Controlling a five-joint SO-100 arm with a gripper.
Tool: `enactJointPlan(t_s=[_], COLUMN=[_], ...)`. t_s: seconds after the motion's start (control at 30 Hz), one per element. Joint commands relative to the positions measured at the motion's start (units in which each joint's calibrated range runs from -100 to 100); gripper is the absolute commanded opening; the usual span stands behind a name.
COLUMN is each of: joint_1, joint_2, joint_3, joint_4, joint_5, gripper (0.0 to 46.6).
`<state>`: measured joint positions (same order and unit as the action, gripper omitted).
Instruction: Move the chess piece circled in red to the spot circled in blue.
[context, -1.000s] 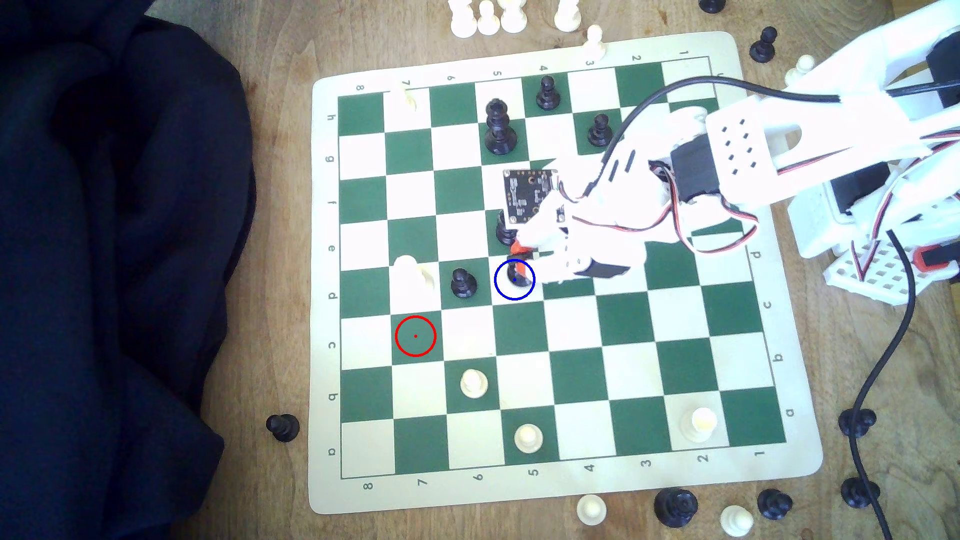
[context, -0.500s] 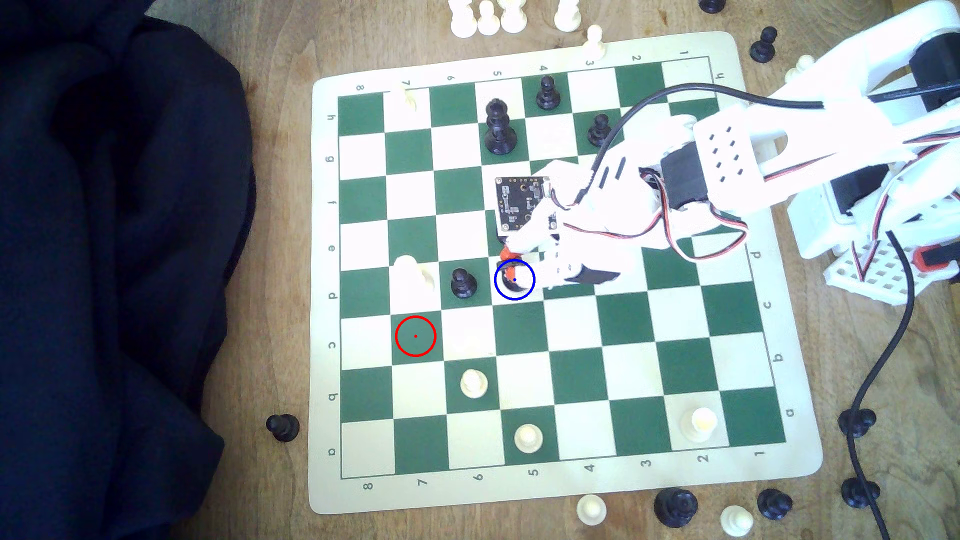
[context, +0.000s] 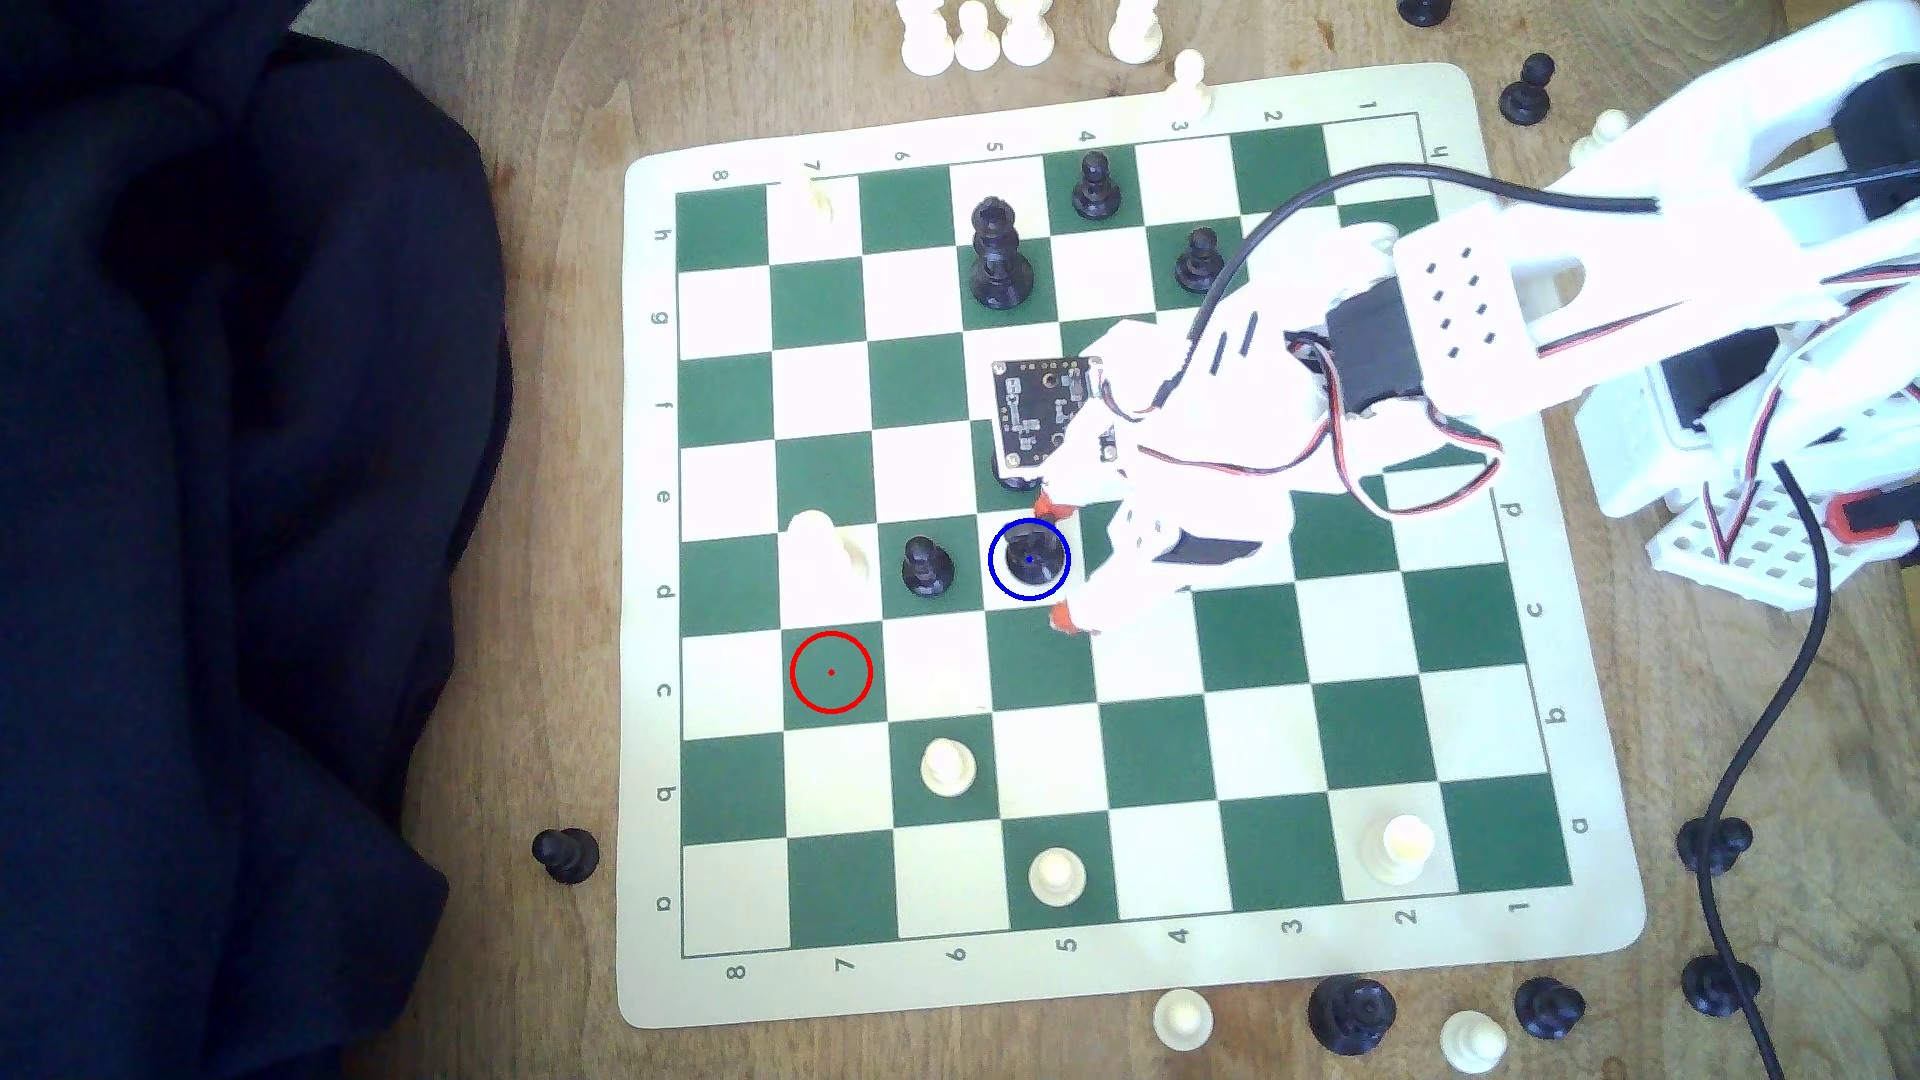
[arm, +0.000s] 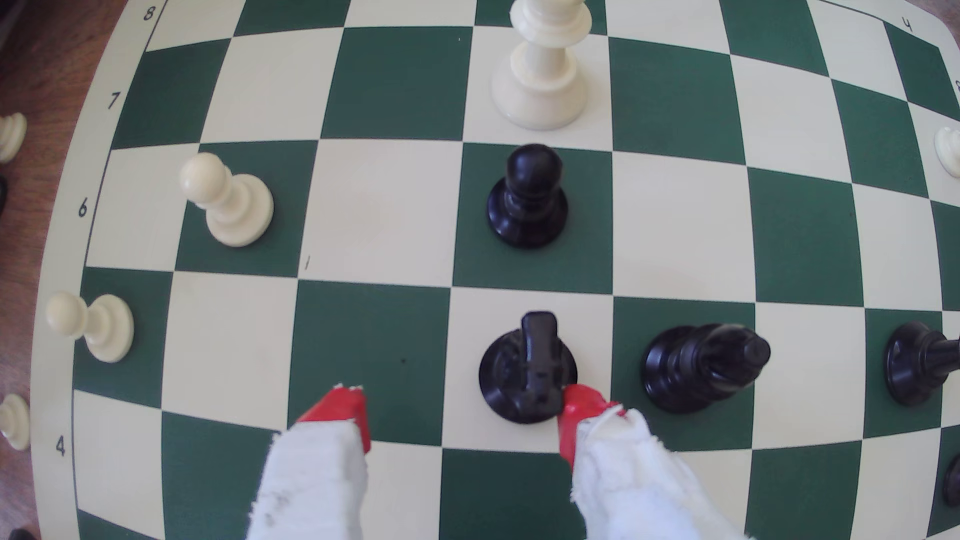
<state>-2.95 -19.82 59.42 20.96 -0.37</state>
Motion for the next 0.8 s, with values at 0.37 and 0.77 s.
enactJointPlan(t_s=[0.37,0.77], joint_1=[-0.8,0.2], joint_2=[-39.9,-66.9], joint_3=[1.7,16.0], joint_4=[30.5,36.8], joint_5=[-0.2,0.0], gripper=[24.3,13.4])
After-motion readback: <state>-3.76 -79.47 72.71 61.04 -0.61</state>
